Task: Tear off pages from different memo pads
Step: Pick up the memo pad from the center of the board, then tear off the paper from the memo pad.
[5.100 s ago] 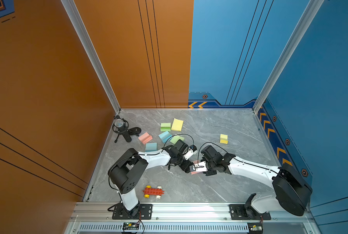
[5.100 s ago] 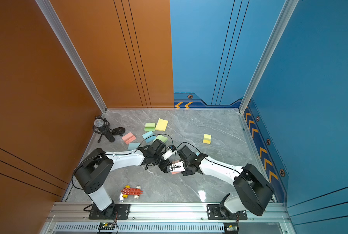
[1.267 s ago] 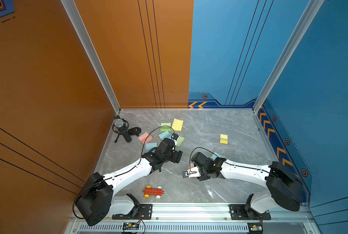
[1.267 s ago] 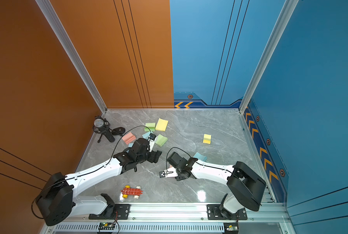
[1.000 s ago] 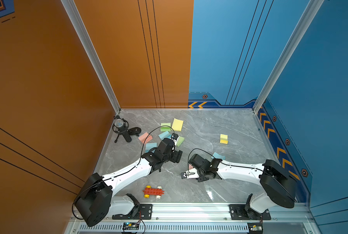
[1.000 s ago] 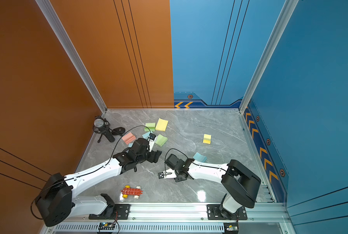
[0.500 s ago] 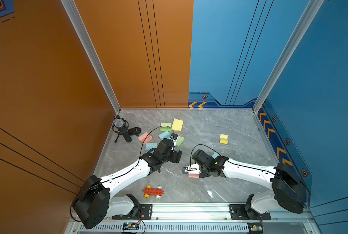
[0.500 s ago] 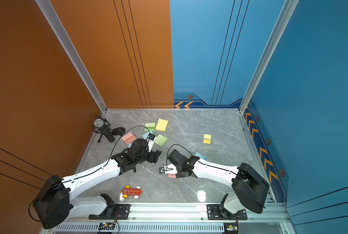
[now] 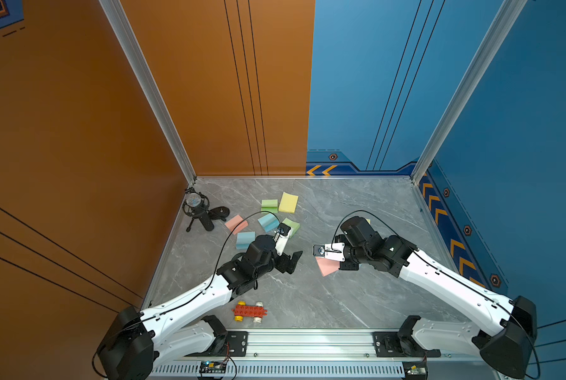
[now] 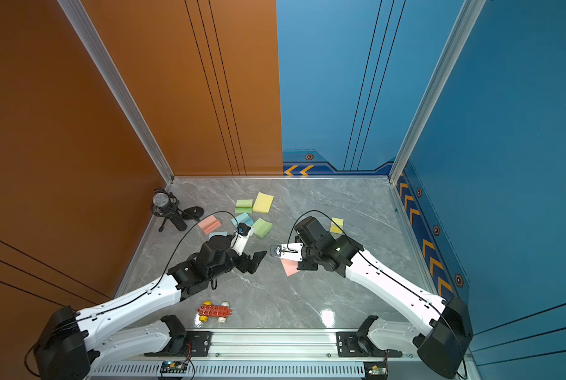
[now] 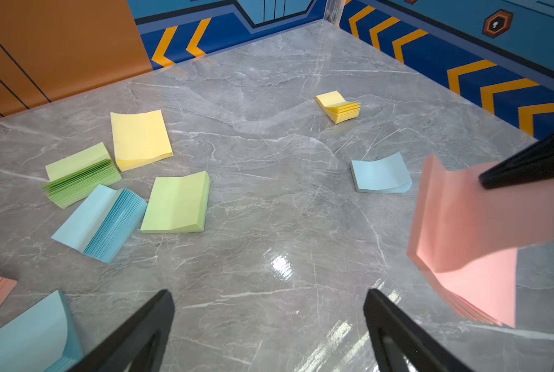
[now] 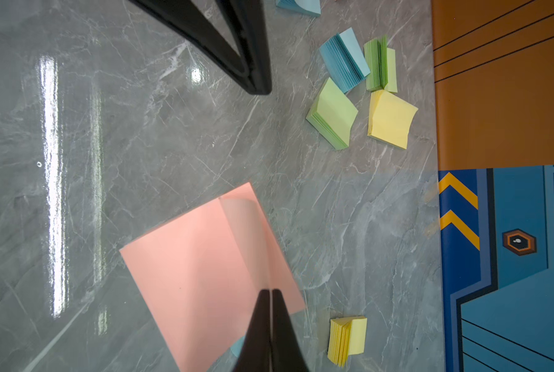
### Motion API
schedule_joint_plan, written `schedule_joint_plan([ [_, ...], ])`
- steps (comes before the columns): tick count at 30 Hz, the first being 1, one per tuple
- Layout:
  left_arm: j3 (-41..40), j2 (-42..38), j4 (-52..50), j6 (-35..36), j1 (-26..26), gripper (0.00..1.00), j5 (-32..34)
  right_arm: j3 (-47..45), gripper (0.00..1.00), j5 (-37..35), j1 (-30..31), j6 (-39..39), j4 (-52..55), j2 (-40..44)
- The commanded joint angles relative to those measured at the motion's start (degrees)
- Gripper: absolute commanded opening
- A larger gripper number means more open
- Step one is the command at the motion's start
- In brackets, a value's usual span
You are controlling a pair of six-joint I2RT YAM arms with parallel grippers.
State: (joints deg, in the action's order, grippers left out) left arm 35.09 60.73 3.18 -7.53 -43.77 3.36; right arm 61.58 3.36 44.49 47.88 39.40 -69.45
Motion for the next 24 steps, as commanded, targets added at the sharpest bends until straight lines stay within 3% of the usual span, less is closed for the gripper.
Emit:
schedule_joint_plan([
  [1, -2.1, -1.4, 4.8, 0.7, -0.9, 0.96, -4.6, 2.5, 0.00, 1.2, -0.7, -5.6, 3.9, 2.5],
  [16, -5.7, -2.0, 12.9, -0.3, -1.6, 0.98, -14.3, 2.6, 0.00, -7.8, 0.0, -30.8, -5.2, 5.8],
  [24, -6.0, -2.4, 15.1, -2.9, -1.6, 0.99, -16.8, -1.1, 0.00, -7.5, 0.7, -29.7, -9.1, 8.4],
])
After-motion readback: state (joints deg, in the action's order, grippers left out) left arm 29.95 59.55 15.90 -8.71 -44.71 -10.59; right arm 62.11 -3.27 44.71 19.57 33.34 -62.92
